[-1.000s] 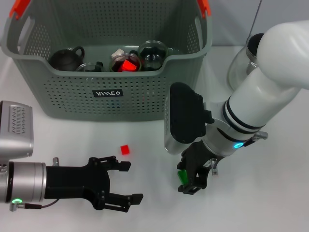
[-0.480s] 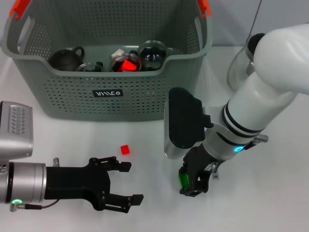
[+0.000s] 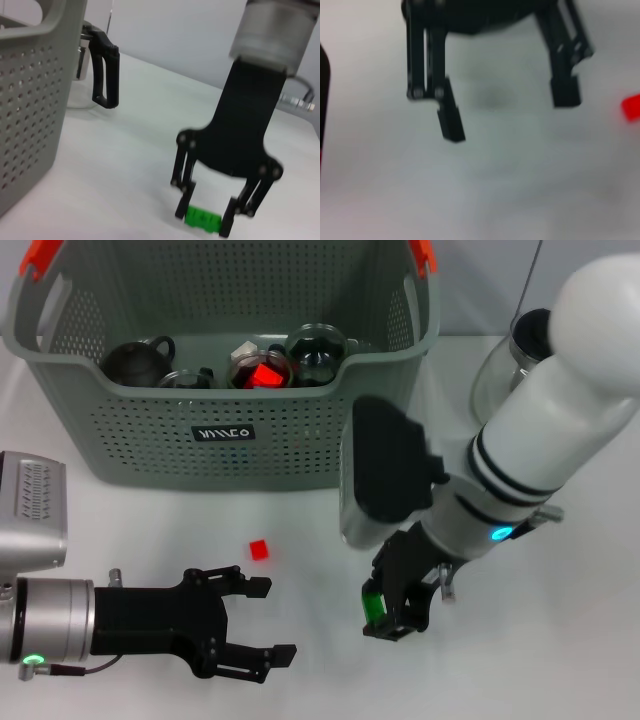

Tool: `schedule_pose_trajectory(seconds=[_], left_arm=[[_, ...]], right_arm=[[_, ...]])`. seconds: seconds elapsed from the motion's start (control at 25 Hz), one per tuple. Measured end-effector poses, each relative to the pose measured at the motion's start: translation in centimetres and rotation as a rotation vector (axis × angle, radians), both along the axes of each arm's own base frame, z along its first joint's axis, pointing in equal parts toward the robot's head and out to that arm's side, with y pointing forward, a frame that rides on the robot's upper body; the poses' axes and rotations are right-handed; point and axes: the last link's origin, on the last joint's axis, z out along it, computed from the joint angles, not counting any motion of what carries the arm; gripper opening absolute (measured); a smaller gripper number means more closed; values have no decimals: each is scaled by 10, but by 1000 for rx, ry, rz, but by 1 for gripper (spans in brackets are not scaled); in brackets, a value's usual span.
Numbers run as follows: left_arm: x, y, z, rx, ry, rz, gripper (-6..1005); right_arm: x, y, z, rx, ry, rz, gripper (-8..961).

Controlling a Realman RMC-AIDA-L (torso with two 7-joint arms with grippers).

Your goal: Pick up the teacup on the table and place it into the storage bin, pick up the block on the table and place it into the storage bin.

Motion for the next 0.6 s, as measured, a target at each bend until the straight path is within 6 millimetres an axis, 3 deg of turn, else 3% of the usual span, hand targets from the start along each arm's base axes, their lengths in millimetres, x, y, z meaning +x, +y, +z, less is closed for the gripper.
schedule_pose_trajectory(seconds=[0.36, 0.6], left_arm=[[-8, 1, 11, 51, -9, 39, 937], [-9, 3, 13, 65, -5, 40, 937]], right_arm=[[-54, 16, 72, 77, 228, -58, 453], [-109, 47, 116, 222, 466, -65, 488]])
